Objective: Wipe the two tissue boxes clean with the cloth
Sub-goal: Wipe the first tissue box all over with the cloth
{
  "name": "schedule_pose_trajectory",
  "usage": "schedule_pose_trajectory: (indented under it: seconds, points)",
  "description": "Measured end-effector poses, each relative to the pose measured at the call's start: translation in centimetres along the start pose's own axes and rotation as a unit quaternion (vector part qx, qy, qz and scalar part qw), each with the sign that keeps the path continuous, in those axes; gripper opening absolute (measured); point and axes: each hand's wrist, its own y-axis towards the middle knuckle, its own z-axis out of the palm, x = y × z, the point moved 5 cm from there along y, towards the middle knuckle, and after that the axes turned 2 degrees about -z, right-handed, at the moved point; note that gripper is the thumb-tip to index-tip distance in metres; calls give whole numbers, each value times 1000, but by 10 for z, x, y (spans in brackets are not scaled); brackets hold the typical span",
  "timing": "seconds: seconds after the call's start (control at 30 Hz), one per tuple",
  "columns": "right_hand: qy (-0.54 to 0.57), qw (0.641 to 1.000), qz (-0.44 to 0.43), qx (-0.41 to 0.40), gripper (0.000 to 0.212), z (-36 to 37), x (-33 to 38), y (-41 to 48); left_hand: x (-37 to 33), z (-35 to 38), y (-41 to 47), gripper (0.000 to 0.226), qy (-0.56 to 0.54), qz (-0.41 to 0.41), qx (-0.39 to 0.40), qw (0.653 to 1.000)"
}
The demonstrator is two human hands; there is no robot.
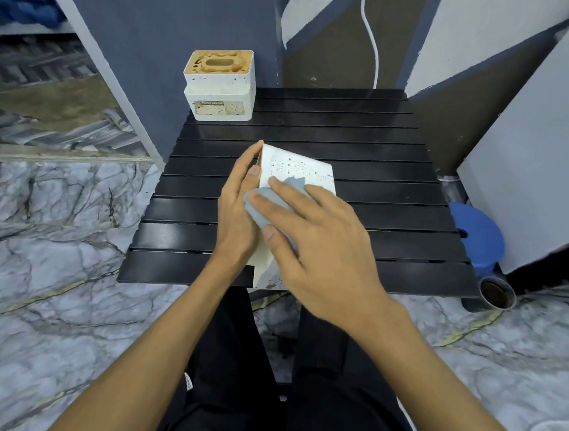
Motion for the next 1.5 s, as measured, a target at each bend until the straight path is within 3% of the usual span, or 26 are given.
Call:
schedule_pose_trajectory:
  seconds: [0.23, 0.37, 0.67, 0.9, 1.0, 1.1, 1.33, 1.5]
  points:
    - [52, 995, 85, -23, 44, 2, -30, 10, -7, 3, -3, 40, 18, 19, 4, 1000]
    - [15, 998, 45, -50, 43, 1, -11, -7, -5, -1, -5, 37, 9, 27, 3, 1000]
    - [-16, 1000, 15, -3, 46, 6, -7, 6, -8, -11, -1, 28, -25, -43, 12, 999]
    - [-17, 998, 18, -50, 34, 8, 1, 4, -6, -13, -5, 27, -81, -79, -55, 992]
    - [14, 997, 59, -50, 34, 4, -18, 11, -6, -11, -6, 26, -110, -85, -70, 988]
    - [33, 994, 92, -49, 40, 2, -30, 5, -9, -11, -4, 25, -109, -69, -70, 989]
    - [-19, 998, 34, -55, 45, 12, -1, -6, -14, -17, -2, 28, -92, -14, -61, 994]
    - [15, 990, 114, -78, 47, 12, -32, 3, -18, -13, -3, 28, -73, 11, -32, 997]
